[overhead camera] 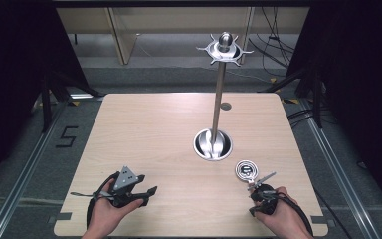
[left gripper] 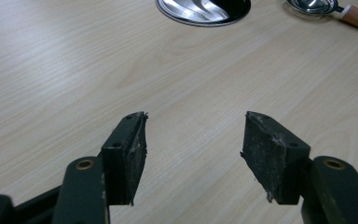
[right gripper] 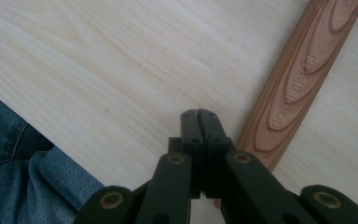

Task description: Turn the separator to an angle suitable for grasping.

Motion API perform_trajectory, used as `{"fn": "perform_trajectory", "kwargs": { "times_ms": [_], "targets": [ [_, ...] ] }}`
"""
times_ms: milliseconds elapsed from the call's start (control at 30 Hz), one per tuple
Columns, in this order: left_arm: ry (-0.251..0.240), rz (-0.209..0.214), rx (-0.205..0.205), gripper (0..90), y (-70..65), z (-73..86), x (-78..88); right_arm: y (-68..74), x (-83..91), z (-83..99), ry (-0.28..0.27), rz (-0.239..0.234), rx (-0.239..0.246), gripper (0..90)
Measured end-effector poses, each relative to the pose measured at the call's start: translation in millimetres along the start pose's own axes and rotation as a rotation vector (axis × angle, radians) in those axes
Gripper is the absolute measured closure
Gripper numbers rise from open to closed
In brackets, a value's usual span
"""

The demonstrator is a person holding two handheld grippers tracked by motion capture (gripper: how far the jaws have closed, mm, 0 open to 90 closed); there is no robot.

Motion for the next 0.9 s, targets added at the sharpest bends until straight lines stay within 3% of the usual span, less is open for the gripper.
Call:
{"fn": "perform_trajectory", "kwargs": {
  "times_ms": [33, 167, 300, 333, 433, 500, 533, 600, 633, 667, 700, 733, 833, 867, 900],
  "targets": [
    [-0.003, 0.001, 0.008, 39.0, -0.7, -0.2, 0.0, 2.5, 0.5, 0.4, 0.005, -0.018, -0.025, 90.0],
    [0.001, 0.002, 0.025, 38.9, -1.8, 0.3, -0.3, -9.7, -0.4, 4.0, 0.011, 0.016, -0.018, 90.0],
    [-0.001, 0.002, 0.011, 38.9, -1.1, 0.0, -0.4, -15.1, 1.0, 6.4, 0.034, 0.039, -0.023, 90.0],
    [0.012, 0.002, -0.012, 38.9, 0.5, 0.7, 0.6, -14.2, 1.1, 7.2, 0.036, 0.032, -0.055, 90.0],
    [0.009, 0.003, -0.012, 38.9, 0.5, 0.6, 0.6, -21.6, 5.0, 7.7, 0.035, 0.040, -0.088, 90.0],
    [0.014, 0.004, -0.010, 38.9, 0.2, 0.8, 0.6, -32.3, 7.8, 8.4, 0.038, 0.052, -0.093, 90.0],
    [0.016, 0.004, -0.010, 38.9, -0.1, 1.0, 0.6, -45.8, 10.6, 9.2, 0.054, 0.072, -0.082, 90.0],
    [0.008, 0.000, 0.005, 38.9, -1.4, 0.6, -0.3, -51.6, 11.5, 8.4, 0.043, 0.081, -0.098, 90.0],
    [0.009, -0.002, 0.004, 38.9, -1.3, 0.6, -0.4, -65.7, 13.7, 6.7, 0.035, 0.099, -0.104, 90.0],
    [0.008, -0.015, -0.041, 38.9, 2.8, 0.1, -1.0, -65.7, 13.7, 6.7, 0.035, 0.099, -0.104, 90.0],
    [0.020, 0.001, -0.018, 38.9, 0.3, 1.1, 0.3, -69.5, 14.6, 4.1, 0.024, 0.103, -0.155, 90.0],
    [0.020, -0.001, -0.010, 38.9, 0.1, 1.3, 0.1, -81.8, 16.8, 1.0, 0.018, 0.117, -0.187, 90.0],
    [0.018, 0.001, -0.012, 38.8, 0.4, 1.4, -0.1, -93.0, 18.9, -1.8, 0.012, 0.126, -0.208, 90.0],
    [0.020, 0.007, 0.019, 38.9, -1.6, 1.9, -0.4, -96.7, 19.7, -3.8, 0.004, 0.130, -0.231, 90.0],
    [0.019, 0.005, 0.017, 38.8, -1.4, 1.8, -0.5, -103.6, 20.9, -4.4, 0.013, 0.132, -0.207, 90.0]
  ]
}}
Point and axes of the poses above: each handheld gripper's, and its own axes: x roughly backward along the jaws, z roughly out of its underside, y roughly to its left, the point moved 6 cm from there along -x, roughly forward along the jaws, and after that the axes turned 7 degrees about -z, right-handed, at the moved point
